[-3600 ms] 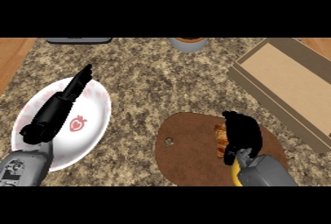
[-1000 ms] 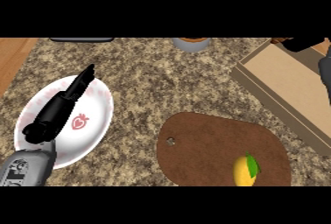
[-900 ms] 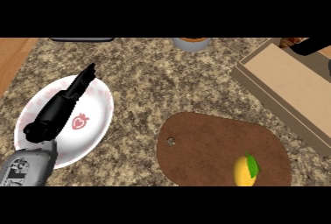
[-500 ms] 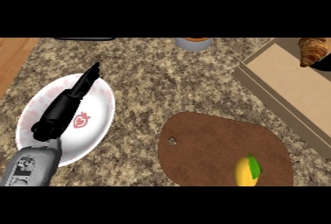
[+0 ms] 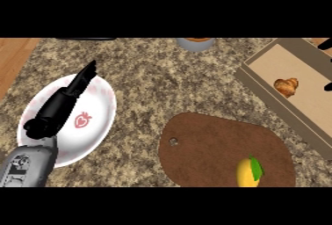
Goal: Pick the croissant from the cutting board and place it in the cardboard box
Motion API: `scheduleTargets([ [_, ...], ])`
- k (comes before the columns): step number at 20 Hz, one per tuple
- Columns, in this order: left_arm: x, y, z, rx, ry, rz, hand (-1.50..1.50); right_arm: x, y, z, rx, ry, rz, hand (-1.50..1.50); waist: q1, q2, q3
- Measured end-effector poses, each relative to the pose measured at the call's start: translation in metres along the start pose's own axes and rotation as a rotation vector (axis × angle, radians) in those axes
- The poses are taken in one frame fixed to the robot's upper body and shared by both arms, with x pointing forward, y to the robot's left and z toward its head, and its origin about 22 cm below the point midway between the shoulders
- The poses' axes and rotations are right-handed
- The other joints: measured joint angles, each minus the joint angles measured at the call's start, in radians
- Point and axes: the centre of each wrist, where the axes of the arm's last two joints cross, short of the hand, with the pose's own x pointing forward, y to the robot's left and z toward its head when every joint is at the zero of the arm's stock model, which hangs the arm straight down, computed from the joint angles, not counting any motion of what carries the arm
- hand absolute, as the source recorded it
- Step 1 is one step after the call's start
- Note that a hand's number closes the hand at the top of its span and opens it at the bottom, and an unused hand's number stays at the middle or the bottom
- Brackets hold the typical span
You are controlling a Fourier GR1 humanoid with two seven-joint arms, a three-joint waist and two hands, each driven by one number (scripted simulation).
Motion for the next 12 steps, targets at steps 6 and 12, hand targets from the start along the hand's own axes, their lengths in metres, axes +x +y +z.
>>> scheduleTargets([
  [6, -0.004, -0.003, 0.005, 0.001, 0.003, 0.004, 0.0, -0.003, -0.006, 0.001, -0.148, -0.212, -0.27, -1.5, -0.005, -0.005, 0.002],
  [12, -0.005, -0.005, 0.007, 0.01, 0.009, 0.009, 0.0, -0.016, -0.012, 0.004, -0.33, -0.29, -0.793, -1.5, -0.014, -0.004, 0.002],
])
